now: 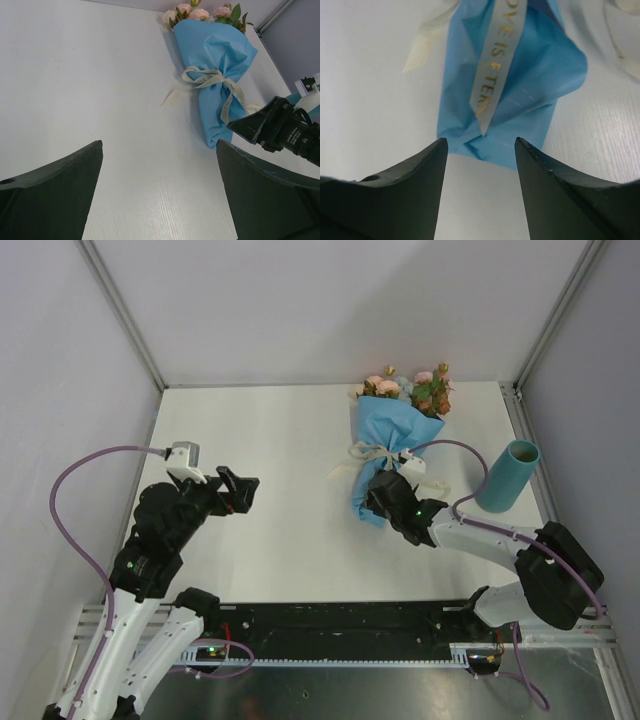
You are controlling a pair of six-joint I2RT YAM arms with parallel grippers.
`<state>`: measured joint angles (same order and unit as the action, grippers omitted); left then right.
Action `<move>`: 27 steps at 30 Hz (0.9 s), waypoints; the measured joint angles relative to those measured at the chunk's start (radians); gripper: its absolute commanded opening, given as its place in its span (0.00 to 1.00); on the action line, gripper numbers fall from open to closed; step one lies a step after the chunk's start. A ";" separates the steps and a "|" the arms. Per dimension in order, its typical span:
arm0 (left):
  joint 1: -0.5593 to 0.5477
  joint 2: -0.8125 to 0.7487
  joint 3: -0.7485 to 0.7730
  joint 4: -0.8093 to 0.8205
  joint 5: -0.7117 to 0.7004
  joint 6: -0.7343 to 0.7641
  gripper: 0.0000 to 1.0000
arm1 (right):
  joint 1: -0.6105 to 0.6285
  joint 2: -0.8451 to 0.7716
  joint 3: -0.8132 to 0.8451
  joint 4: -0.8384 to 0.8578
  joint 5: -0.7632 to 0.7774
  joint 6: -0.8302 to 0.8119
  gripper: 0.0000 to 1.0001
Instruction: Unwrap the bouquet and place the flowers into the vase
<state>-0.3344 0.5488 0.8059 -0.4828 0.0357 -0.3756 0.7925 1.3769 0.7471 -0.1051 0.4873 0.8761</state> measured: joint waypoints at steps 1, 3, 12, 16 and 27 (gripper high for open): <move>0.000 0.000 0.000 0.000 0.000 0.000 1.00 | -0.003 0.007 0.000 -0.001 0.013 0.010 0.65; 0.000 0.000 0.000 0.000 0.000 0.000 1.00 | -0.014 0.023 0.000 -0.005 0.045 0.025 0.66; 0.000 0.001 0.000 -0.001 0.001 0.001 1.00 | -0.112 0.032 0.000 -0.009 0.058 -0.006 0.66; 0.000 0.005 0.000 -0.002 0.002 0.001 1.00 | -0.132 0.050 0.001 -0.006 0.032 -0.016 0.63; 0.000 0.015 0.000 -0.003 0.045 0.001 1.00 | -0.144 0.092 -0.002 0.015 -0.034 -0.041 0.25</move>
<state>-0.3344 0.5640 0.8059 -0.4858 0.0803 -0.3744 0.6487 1.4693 0.7448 -0.0898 0.4538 0.8352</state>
